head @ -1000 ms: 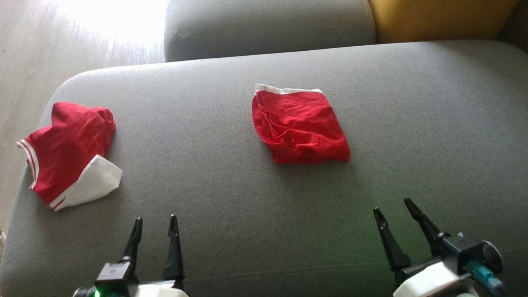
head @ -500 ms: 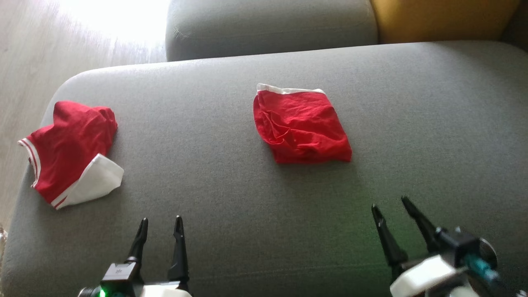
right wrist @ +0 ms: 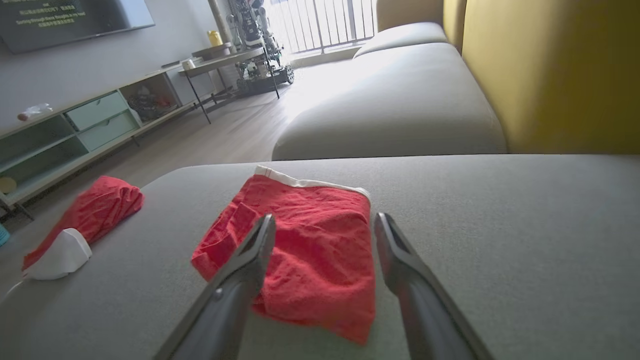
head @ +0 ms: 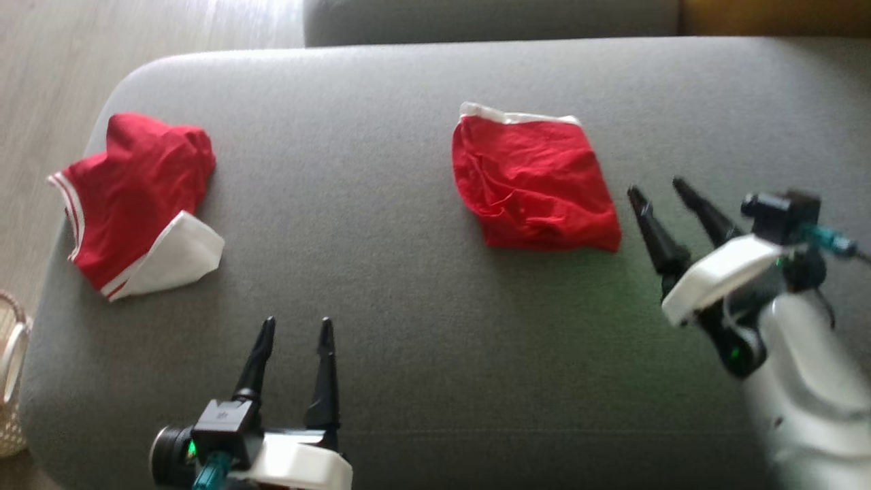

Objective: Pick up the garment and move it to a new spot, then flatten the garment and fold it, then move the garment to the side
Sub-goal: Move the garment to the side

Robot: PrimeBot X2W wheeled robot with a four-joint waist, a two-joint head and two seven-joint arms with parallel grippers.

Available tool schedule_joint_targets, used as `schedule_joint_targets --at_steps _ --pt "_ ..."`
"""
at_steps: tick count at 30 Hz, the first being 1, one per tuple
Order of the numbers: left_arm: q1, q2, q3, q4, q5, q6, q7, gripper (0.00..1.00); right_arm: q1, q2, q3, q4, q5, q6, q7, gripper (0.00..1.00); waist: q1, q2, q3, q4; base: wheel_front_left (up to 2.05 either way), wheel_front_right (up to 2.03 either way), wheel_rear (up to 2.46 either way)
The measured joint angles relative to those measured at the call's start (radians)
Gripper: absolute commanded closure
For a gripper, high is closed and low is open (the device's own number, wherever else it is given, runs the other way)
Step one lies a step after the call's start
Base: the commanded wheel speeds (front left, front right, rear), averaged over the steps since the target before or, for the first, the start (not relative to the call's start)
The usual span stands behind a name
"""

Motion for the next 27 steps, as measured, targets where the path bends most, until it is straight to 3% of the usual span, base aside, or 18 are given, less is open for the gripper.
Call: schedule_joint_targets --at_steps 5,12,13,14,21,27 --pt "-0.028 -0.001 -0.026 0.000 0.000 -0.007 0.000 0.00 -0.131 -0.061 0.088 0.109 0.027 0.000 -0.028 0.00 0.0000 0.0000 0.043 0.033 0.00 0.00 0.00" --pt "-0.068 -0.002 -0.034 0.004 -0.002 -0.007 0.000 0.00 -0.247 -0.069 0.194 0.261 0.014 0.000 -0.102 0.00 0.0001 0.0000 0.092 0.072 0.00 0.00 0.00" --pt "-0.071 -0.002 -0.036 0.004 -0.002 -0.007 0.000 0.00 -0.258 -0.069 0.209 0.279 0.006 0.000 -0.111 0.44 0.0001 0.0000 0.098 0.076 0.00 0.00 0.00" --pt "-0.074 -0.002 -0.038 0.005 -0.002 -0.007 0.000 0.00 -0.267 -0.069 0.222 0.295 -0.003 0.000 -0.120 1.00 0.0001 0.0000 0.102 0.079 0.00 0.00 0.00" --pt "-0.091 -0.003 -0.058 0.007 -0.004 -0.005 0.000 0.00 -0.302 -0.046 0.323 0.382 -0.065 0.000 -0.146 1.00 0.0000 0.0000 0.120 0.101 0.00 0.00 0.00" --pt "-0.112 -0.003 -0.063 0.015 -0.011 -0.005 0.000 0.00 -0.309 0.010 0.349 0.422 -0.137 0.000 -0.146 1.00 0.0000 0.0000 0.135 0.115 0.00 0.00 0.00"
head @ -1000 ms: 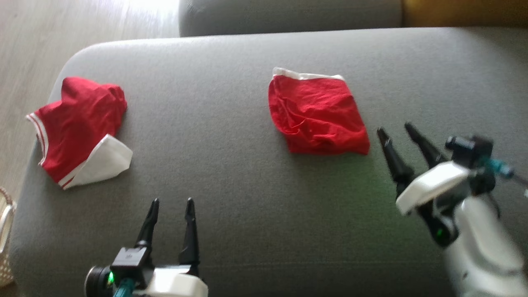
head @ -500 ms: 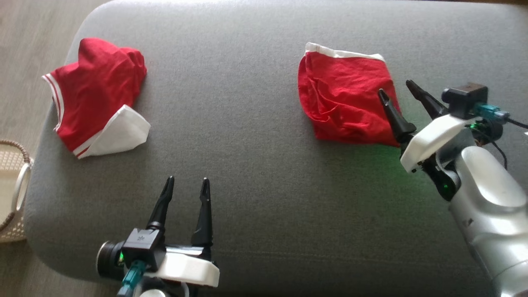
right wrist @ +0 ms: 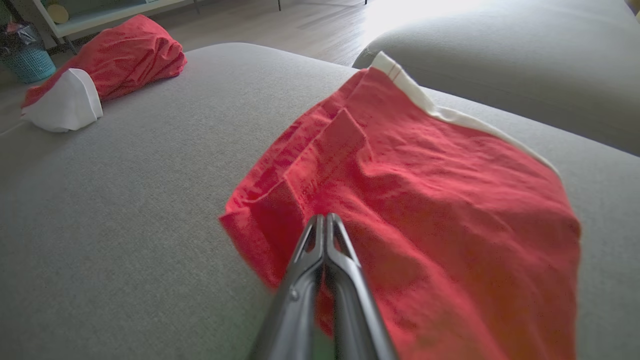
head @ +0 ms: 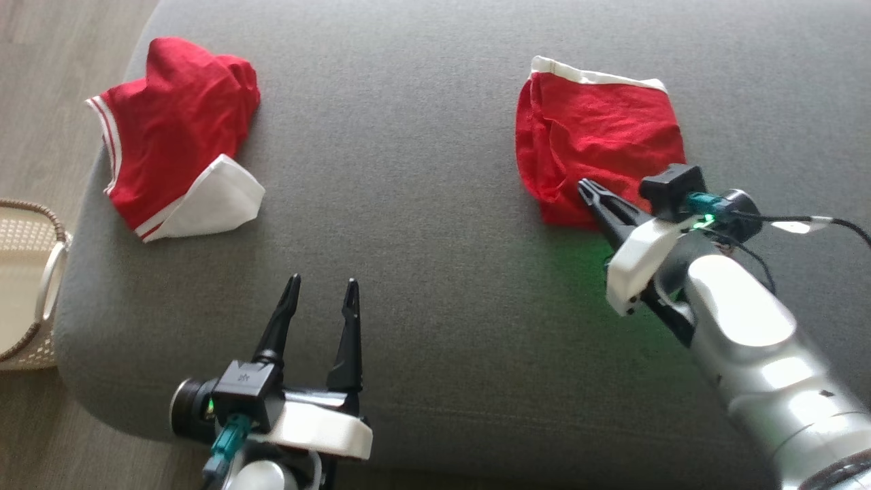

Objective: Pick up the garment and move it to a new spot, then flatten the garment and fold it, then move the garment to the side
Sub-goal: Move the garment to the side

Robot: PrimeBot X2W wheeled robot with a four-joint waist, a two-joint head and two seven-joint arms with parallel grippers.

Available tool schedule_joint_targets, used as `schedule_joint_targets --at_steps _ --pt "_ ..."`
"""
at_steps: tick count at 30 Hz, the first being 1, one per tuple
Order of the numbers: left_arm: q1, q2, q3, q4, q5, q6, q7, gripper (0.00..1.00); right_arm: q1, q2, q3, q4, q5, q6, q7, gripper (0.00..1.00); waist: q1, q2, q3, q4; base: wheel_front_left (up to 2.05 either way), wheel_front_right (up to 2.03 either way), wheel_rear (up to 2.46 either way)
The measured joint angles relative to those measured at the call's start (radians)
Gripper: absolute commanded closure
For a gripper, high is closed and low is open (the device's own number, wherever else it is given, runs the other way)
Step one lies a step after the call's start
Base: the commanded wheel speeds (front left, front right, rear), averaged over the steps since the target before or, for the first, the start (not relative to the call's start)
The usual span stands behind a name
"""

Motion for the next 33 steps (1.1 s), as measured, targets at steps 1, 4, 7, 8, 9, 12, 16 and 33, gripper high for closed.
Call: schedule_joint_targets --at_steps 1,4,7,8,9,12,16,33 --pt "-0.007 0.000 -0.002 0.001 0.000 0.000 0.000 0.00 -0.002 0.009 0.003 0.005 -0.006 0.000 0.000 1.00 0.0000 0.0000 0.001 0.004 0.00 0.00 0.00" --pt "-0.019 -0.001 -0.005 0.002 -0.005 0.000 0.000 0.00 -0.003 0.034 0.044 0.012 -0.007 0.000 0.000 1.00 0.0000 0.0000 0.001 0.019 0.00 0.00 0.00" --pt "-0.017 -0.001 -0.004 0.008 -0.009 0.005 0.000 0.00 -0.001 0.058 0.106 0.012 0.032 0.000 0.000 1.00 0.0000 0.0000 -0.008 0.031 0.00 0.00 0.00" --pt "-0.017 -0.001 -0.004 0.008 -0.009 0.007 0.000 0.00 0.002 0.061 0.131 0.012 0.051 0.000 0.000 1.00 0.0000 0.0000 -0.013 0.034 0.00 0.00 0.00" --pt "-0.016 -0.001 -0.004 0.009 -0.009 0.007 0.000 0.00 0.008 0.061 0.152 0.012 0.074 0.000 0.000 1.00 0.0000 0.0000 -0.018 0.036 0.00 0.00 0.00" --pt "-0.011 -0.001 -0.002 0.009 -0.009 0.008 0.000 0.00 0.014 0.053 0.172 -0.014 0.146 0.000 0.000 0.87 0.0000 0.0000 -0.029 0.036 0.00 0.00 0.00" --pt "-0.009 -0.001 0.002 0.007 -0.009 0.009 0.000 0.00 -0.001 0.013 0.151 -0.066 0.212 0.000 0.000 0.00 0.0000 0.0000 -0.034 0.023 0.00 0.00 0.00" --pt "-0.025 -0.002 -0.030 -0.011 -0.008 0.008 0.000 0.00 -0.158 -0.179 -0.031 0.120 0.417 0.000 0.040 0.00 0.0000 0.0000 0.057 0.056 0.00 0.00 0.00"
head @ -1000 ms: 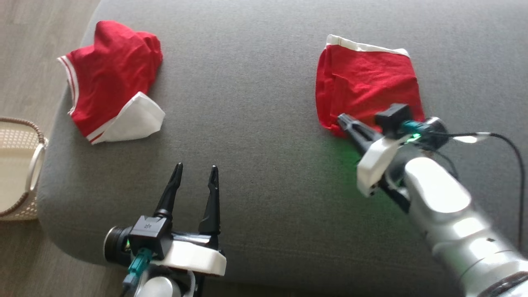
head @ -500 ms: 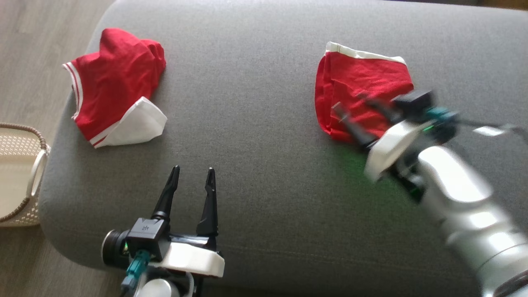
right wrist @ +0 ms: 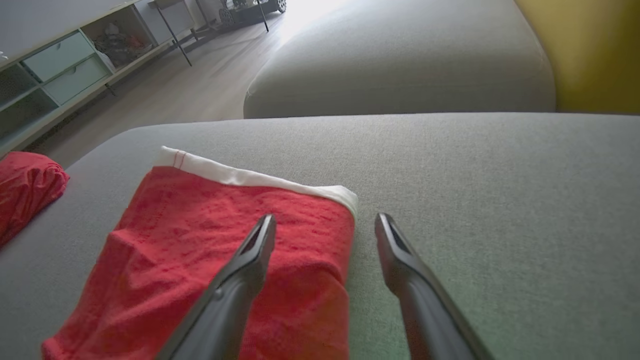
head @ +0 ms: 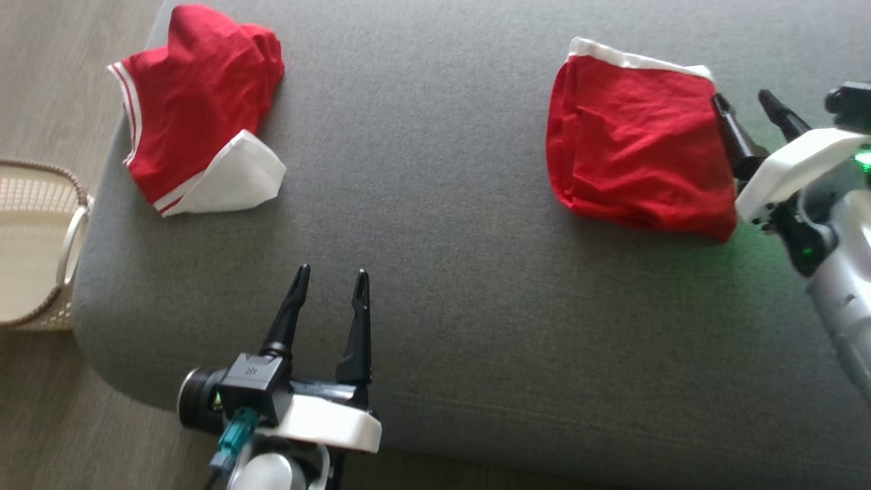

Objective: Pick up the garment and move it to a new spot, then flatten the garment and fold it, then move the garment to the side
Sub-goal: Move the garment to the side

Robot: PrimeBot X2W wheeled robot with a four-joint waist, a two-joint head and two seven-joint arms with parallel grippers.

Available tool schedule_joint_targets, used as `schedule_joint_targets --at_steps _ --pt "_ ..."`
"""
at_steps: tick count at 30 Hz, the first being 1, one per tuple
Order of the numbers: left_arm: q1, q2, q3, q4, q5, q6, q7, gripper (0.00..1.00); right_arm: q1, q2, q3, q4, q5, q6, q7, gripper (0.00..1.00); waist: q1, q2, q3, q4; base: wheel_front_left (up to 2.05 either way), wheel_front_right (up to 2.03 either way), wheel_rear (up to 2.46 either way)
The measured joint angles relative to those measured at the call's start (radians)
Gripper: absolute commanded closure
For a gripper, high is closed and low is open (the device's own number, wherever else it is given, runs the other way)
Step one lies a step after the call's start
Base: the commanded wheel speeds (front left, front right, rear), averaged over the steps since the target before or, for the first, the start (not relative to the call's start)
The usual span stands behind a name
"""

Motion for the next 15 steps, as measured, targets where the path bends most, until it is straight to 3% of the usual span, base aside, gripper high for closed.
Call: schedule_joint_targets --at_steps 11,12,13,14,15 --pt "-0.027 -0.001 -0.005 -0.001 0.010 0.000 0.000 0.00 0.023 -0.071 0.128 -0.090 0.187 0.000 0.171 0.00 0.0000 0.0000 0.048 0.021 0.00 0.00 0.00" --pt "-0.033 -0.001 -0.006 -0.001 0.010 0.000 0.000 0.00 0.030 -0.074 0.139 -0.090 0.196 0.000 0.178 0.12 0.0000 0.0000 0.051 0.020 0.00 0.00 0.00" --pt "-0.039 -0.001 -0.006 -0.001 0.012 0.000 0.000 0.00 0.036 -0.079 0.153 -0.094 0.204 0.000 0.185 0.34 0.0001 0.0000 0.052 0.019 0.00 0.00 0.00" --pt "-0.043 -0.001 -0.006 -0.001 0.015 0.000 0.000 0.00 0.042 -0.082 0.161 -0.098 0.213 0.000 0.186 0.67 0.0000 0.0000 0.053 0.018 0.00 0.00 0.00" --pt "-0.047 -0.001 -0.007 -0.001 0.018 0.000 0.000 0.00 0.044 -0.084 0.168 -0.100 0.224 0.000 0.191 0.91 0.0000 0.0000 0.053 0.016 0.00 0.00 0.00"
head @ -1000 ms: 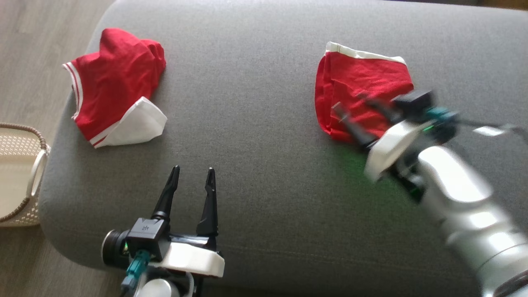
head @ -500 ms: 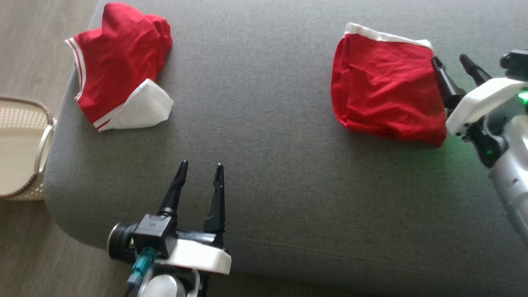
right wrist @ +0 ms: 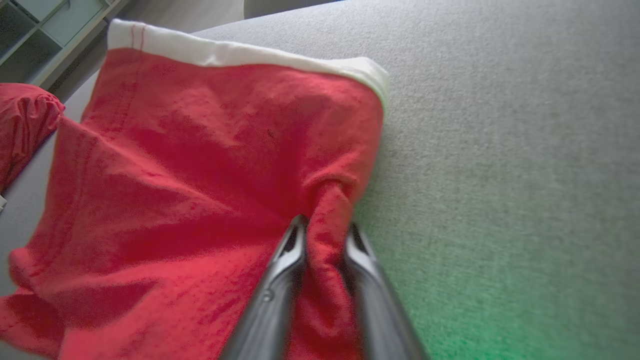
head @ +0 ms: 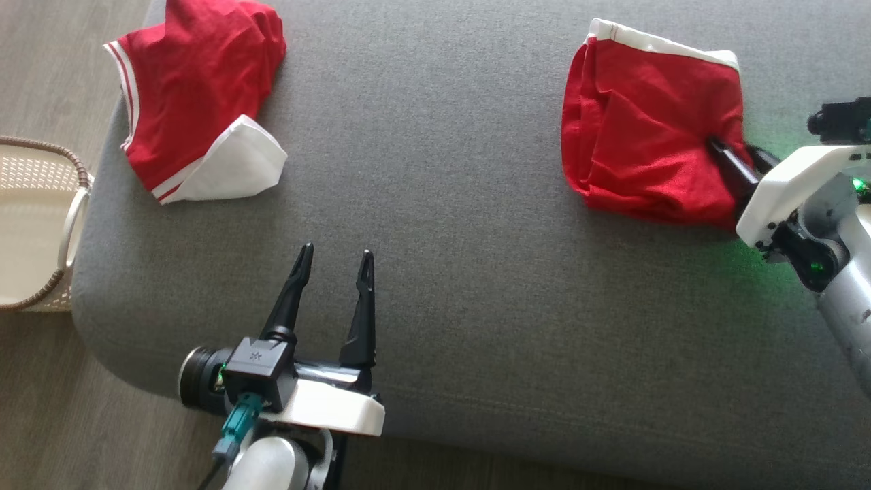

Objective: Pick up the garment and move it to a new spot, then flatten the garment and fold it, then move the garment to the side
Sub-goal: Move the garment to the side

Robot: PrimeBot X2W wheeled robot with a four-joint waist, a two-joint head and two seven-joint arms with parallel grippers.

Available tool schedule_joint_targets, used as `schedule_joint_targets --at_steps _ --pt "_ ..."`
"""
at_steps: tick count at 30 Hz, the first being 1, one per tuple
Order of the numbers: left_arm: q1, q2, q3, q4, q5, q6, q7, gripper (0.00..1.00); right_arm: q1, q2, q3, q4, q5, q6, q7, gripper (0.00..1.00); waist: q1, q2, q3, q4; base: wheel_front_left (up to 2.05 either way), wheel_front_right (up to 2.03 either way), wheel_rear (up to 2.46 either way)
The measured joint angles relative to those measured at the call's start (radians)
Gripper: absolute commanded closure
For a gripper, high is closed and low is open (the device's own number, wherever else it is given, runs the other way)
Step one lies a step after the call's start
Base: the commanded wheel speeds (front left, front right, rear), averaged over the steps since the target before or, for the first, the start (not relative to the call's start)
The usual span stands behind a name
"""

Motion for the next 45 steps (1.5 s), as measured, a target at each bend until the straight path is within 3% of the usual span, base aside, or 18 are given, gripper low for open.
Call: schedule_joint_targets --at_steps 1,11,22,34,45 --pt "-0.002 0.000 0.000 0.000 0.000 0.000 0.000 0.00 -0.001 -0.002 0.008 -0.005 0.011 0.000 0.005 1.00 0.0000 0.0000 0.000 -0.002 0.00 0.00 0.00" --pt "-0.003 0.000 -0.003 -0.004 0.001 0.011 0.000 0.00 -0.033 -0.041 0.121 -0.034 0.028 0.000 -0.031 1.00 0.0000 0.0000 0.014 -0.041 0.00 0.00 0.00" --pt "-0.078 -0.001 -0.027 -0.026 0.035 -0.012 0.000 0.00 -0.239 -0.129 0.255 0.080 -0.145 0.000 -0.092 1.00 0.0000 0.0000 0.084 -0.132 0.00 0.00 0.00" --pt "-0.187 -0.001 -0.066 -0.104 0.075 -0.054 0.000 0.00 -0.517 -0.131 0.242 0.283 -0.292 0.000 -0.187 1.00 0.0001 0.0000 0.199 -0.264 0.00 0.00 0.00" --pt "-0.239 0.000 -0.089 -0.101 0.097 -0.091 0.000 0.00 -0.548 -0.143 0.209 0.317 -0.387 0.000 -0.218 1.00 0.0002 0.0000 0.277 -0.351 0.00 0.00 0.00"
